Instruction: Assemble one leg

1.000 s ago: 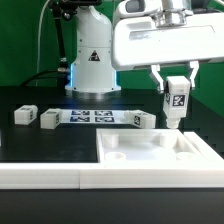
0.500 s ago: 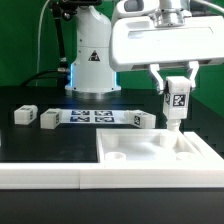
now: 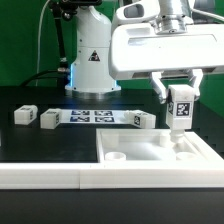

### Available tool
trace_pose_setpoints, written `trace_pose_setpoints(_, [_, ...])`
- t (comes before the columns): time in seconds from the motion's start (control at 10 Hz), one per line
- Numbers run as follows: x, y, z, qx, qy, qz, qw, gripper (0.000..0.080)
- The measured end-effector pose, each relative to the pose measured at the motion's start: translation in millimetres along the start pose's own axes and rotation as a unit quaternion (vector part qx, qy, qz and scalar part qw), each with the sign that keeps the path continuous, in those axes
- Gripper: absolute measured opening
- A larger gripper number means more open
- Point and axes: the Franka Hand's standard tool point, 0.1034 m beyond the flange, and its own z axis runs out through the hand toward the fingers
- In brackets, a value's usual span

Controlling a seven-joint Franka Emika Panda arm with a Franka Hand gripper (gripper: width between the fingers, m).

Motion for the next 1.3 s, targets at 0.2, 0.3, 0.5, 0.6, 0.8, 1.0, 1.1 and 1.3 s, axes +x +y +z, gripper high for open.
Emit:
trace_pose_setpoints(0.2, [0.2, -2.3, 7.1, 0.001, -0.001, 0.0, 1.0, 0.0291])
trace_pose_setpoints(0.3, [-2.5, -5.1, 9.1, 0.003, -0.003, -0.001, 1.0, 0.0291])
trace_pose_setpoints(0.5, [-11.2, -8.3, 15.3, 0.004, -0.009, -0.003, 1.0, 0.0291])
trace_pose_setpoints(0.6, [-10.9, -10.0, 16.3, 0.004, -0.004, -0.004, 1.0, 0.0291])
trace_pose_setpoints(0.8, [-9.6, -12.1, 18.0, 0.004, 0.004, -0.005, 1.0, 0.0291])
trace_pose_setpoints(1.0, [-17.3, -14.0, 24.0, 0.005, -0.004, -0.006, 1.0, 0.0291])
trace_pose_setpoints(1.1, [-20.7, -14.6, 26.3, 0.005, -0.007, -0.007, 1.0, 0.0291])
trace_pose_setpoints(1.3, [-25.5, -17.7, 29.5, 0.006, -0.004, -0.009, 1.0, 0.0291])
